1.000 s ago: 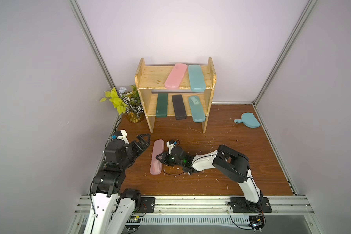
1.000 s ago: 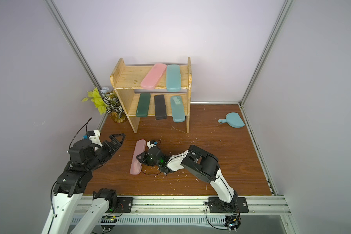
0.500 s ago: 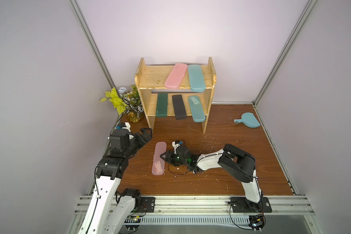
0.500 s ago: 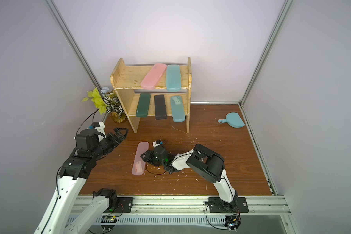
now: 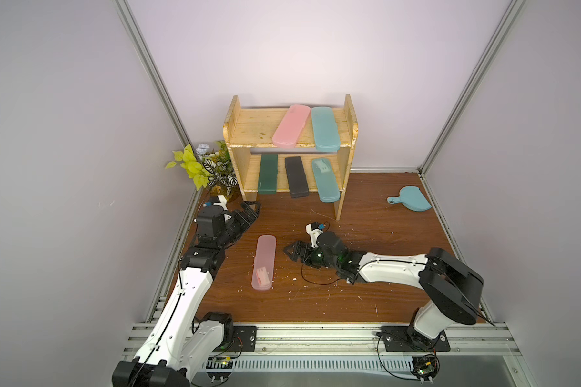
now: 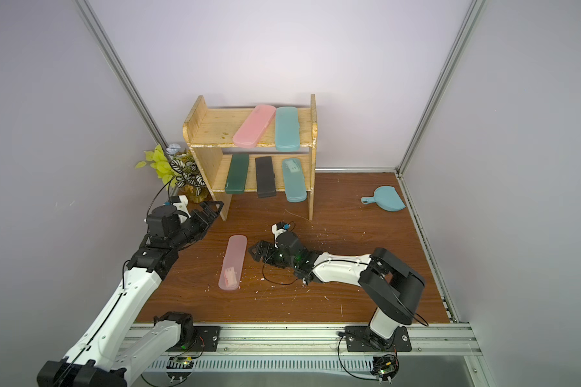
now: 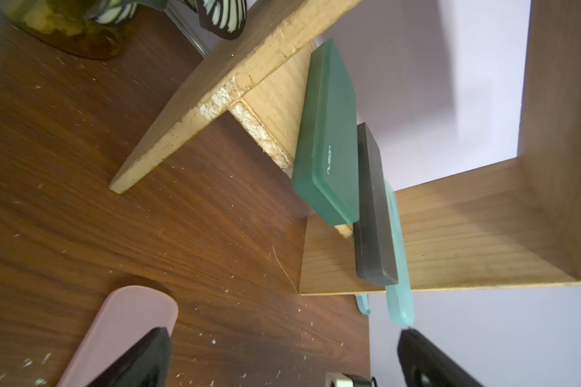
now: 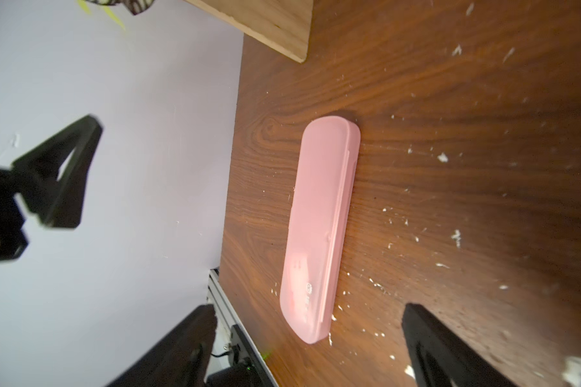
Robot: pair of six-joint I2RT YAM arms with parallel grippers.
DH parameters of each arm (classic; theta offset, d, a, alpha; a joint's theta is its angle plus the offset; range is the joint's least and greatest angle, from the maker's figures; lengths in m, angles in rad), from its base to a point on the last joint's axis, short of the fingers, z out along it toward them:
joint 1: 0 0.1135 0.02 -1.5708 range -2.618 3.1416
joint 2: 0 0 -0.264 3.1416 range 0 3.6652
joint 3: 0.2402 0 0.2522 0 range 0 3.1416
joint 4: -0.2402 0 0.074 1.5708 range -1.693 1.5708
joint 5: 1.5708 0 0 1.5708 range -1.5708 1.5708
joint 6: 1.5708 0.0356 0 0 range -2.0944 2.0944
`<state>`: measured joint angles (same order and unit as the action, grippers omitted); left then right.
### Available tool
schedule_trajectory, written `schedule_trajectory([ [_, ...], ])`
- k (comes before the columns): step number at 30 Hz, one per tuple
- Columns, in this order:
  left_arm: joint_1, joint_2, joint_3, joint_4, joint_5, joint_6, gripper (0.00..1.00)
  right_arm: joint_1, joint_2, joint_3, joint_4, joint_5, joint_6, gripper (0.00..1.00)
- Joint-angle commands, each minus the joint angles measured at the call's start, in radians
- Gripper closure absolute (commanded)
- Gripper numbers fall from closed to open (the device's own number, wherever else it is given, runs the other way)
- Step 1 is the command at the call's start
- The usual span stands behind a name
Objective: Remove the pencil cases from the shelf
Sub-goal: Pick up the pencil case from the shelf.
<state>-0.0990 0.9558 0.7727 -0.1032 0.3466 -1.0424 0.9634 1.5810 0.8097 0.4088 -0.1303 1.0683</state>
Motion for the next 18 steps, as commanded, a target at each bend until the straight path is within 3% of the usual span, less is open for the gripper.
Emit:
schedule_trajectory([
  [1,-0.008,0.048,-0.008,0.174,0.038,-0.098,0.0,-0.032,-0.107,-0.032,-0.065,-0.024,-0.122,0.01],
  [8,-0.008,0.166,-0.003,0.345,0.062,-0.221,0.06,-0.125,-0.318,-0.152,-0.047,-0.04,-0.171,0.0],
  [18,-0.008,0.313,0.056,0.452,0.055,-0.268,0.2,-0.235,-0.486,-0.232,-0.094,-0.046,-0.188,0.05],
])
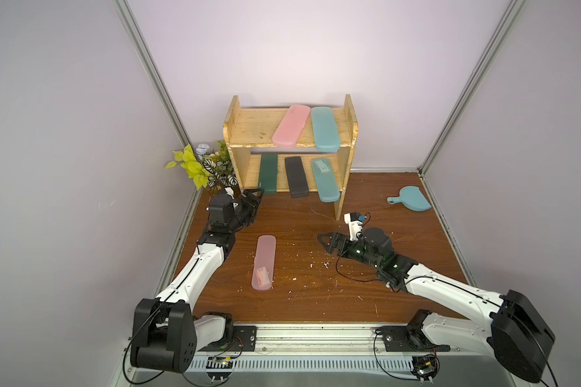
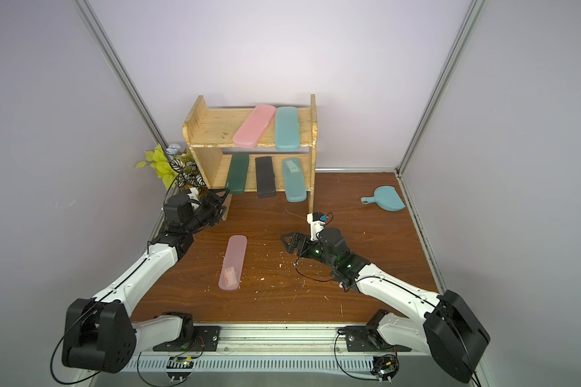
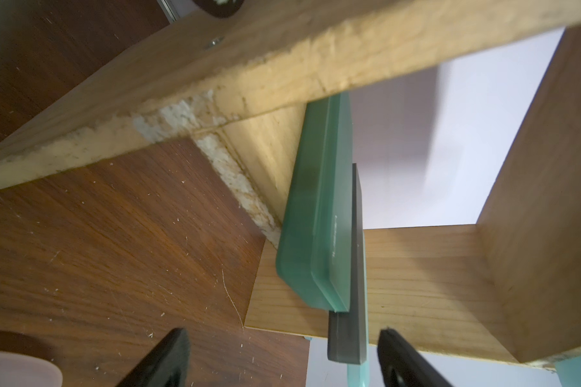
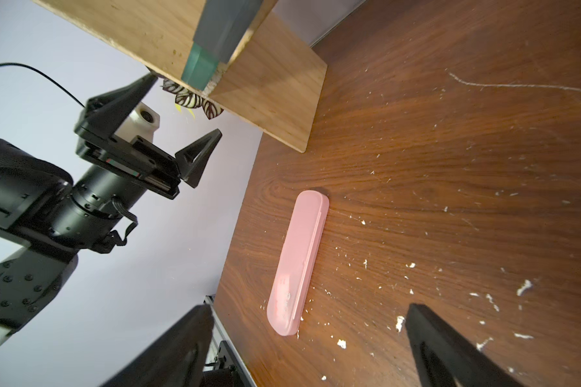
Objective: Remove the pencil cases from the shelf
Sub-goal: Pick up the pencil case from the shelf.
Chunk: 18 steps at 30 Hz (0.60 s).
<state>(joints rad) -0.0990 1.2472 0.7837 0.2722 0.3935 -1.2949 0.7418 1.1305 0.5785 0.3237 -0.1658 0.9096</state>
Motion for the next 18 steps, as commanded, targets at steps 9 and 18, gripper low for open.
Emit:
schedule_trajectory([
  [9,-0.014,0.135,0.112,0.137,0.028,-0.028,0.28,-0.061,-0.075,0.007,-0.073,-0.023,-0.06,0.06],
  [18,-0.018,0.204,0.137,0.186,0.047,-0.043,0.44,-0.085,-0.11,0.003,-0.108,-0.016,-0.069,0.07],
])
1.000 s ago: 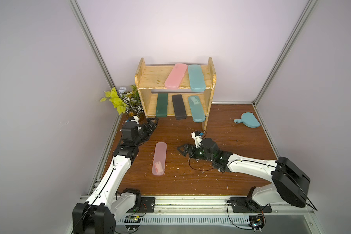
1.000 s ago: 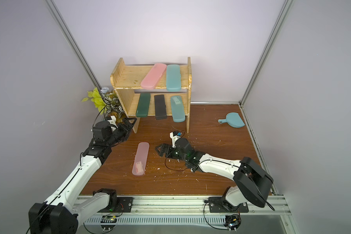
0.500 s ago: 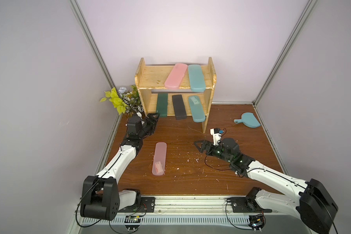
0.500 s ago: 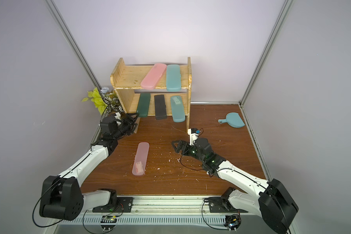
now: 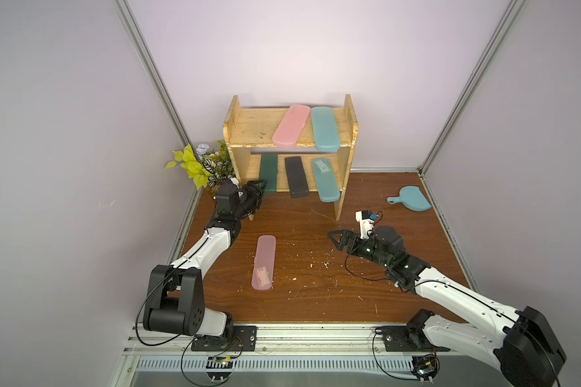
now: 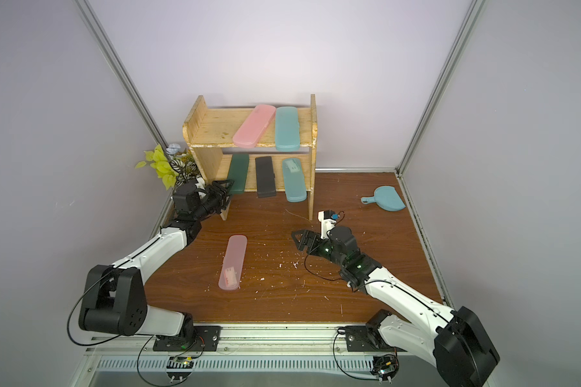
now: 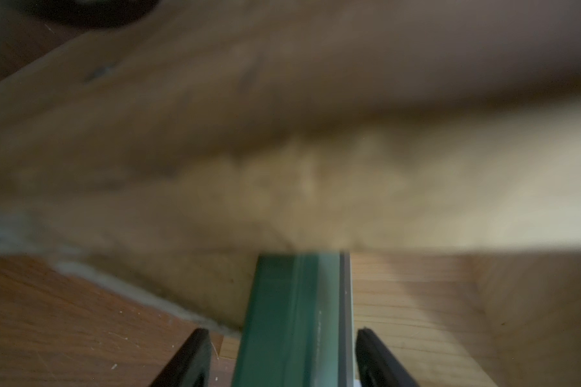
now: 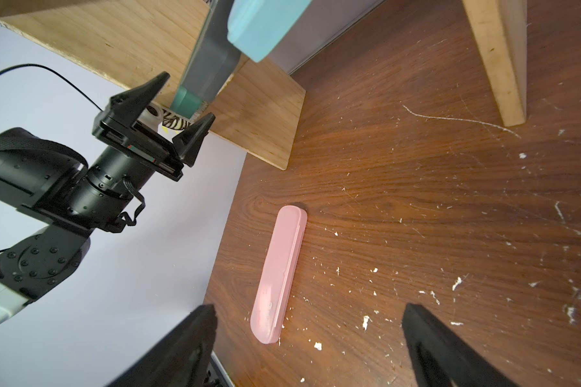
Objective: Remove the pencil cases from the shelf
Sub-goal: Pick up the pencil case from the shelf.
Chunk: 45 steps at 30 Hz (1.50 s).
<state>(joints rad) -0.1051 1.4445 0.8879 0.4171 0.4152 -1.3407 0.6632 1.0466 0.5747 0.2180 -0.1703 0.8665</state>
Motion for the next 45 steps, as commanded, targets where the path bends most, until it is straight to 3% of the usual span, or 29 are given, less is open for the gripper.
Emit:
schedule_trajectory([
  [1,-0.011,0.009,0.03,0.044,0.024,0.003,0.46,-0.01,-0.03,0.006,-0.005,-0.011,-0.024,0.07],
  [17,-0.013,-0.049,-0.03,0.06,0.02,-0.008,0.7,-0.016,-0.02,-0.001,0.016,-0.013,-0.009,0.08],
  [26,-0.013,-0.085,-0.052,0.053,0.021,-0.008,0.72,-0.017,-0.032,-0.015,0.024,-0.019,0.011,0.09],
  [33,-0.013,-0.114,-0.061,0.053,0.028,-0.008,0.81,-0.016,-0.053,-0.023,0.038,-0.035,0.02,0.1],
  [45,-0.013,-0.359,-0.194,0.037,0.085,-0.051,0.91,-0.016,-0.02,0.007,0.24,-0.192,0.119,0.16],
])
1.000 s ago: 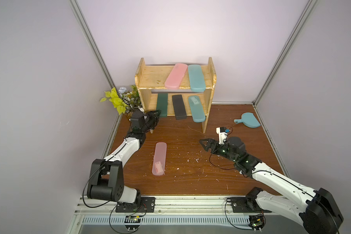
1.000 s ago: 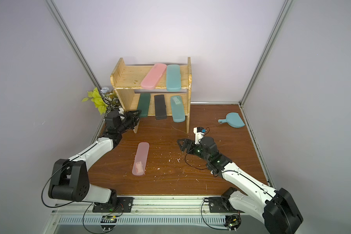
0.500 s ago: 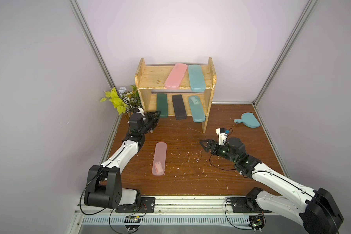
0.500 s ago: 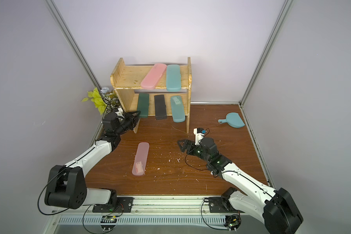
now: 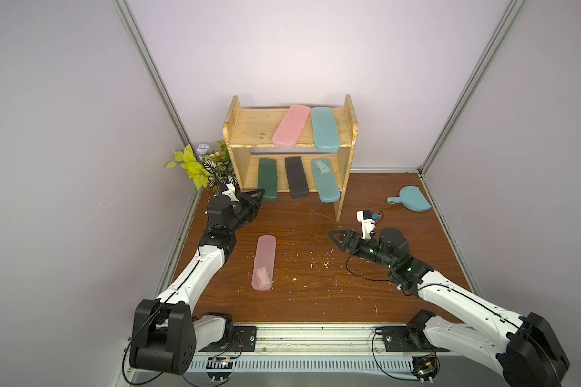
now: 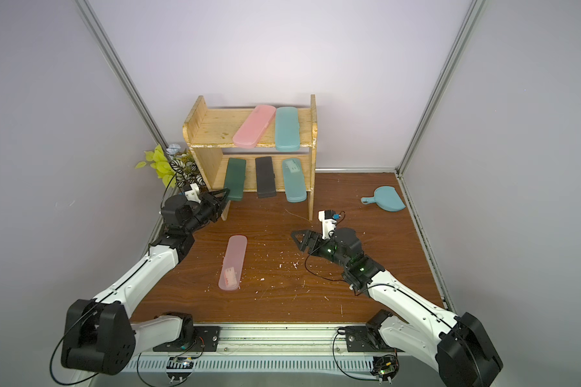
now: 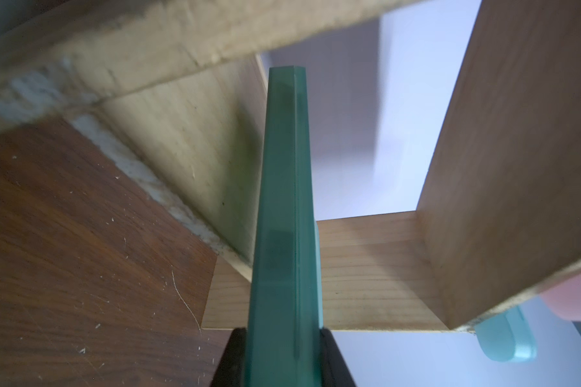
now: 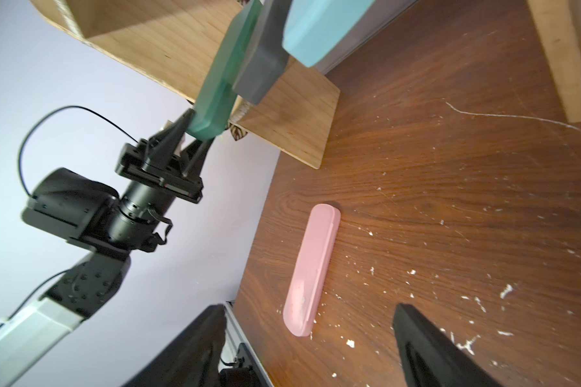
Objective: Remove the pencil cases from the shelf
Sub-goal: Pick up the pencil case from the shelf.
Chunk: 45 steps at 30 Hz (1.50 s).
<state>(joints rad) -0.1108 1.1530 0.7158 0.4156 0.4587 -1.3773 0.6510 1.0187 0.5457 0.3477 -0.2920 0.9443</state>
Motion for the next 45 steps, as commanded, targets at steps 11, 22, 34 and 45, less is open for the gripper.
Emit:
schedule_trajectory([
  [11,-0.009,-0.397,-0.198,0.043,0.181,-0.11,0.97,0.068,0.085,0.162,0.271,-0.128,0.131,0.17],
  [22,-0.013,-0.609,-0.283,-0.001,0.279,-0.177,1.0,0.236,0.237,0.302,0.36,-0.005,0.222,0.22],
  [34,-0.013,-0.693,-0.301,-0.061,0.293,-0.207,1.0,0.294,0.411,0.439,0.427,0.072,0.276,0.33],
  [45,-0.013,-0.726,-0.309,-0.092,0.31,-0.209,1.0,0.302,0.518,0.506,0.484,0.054,0.319,0.48],
])
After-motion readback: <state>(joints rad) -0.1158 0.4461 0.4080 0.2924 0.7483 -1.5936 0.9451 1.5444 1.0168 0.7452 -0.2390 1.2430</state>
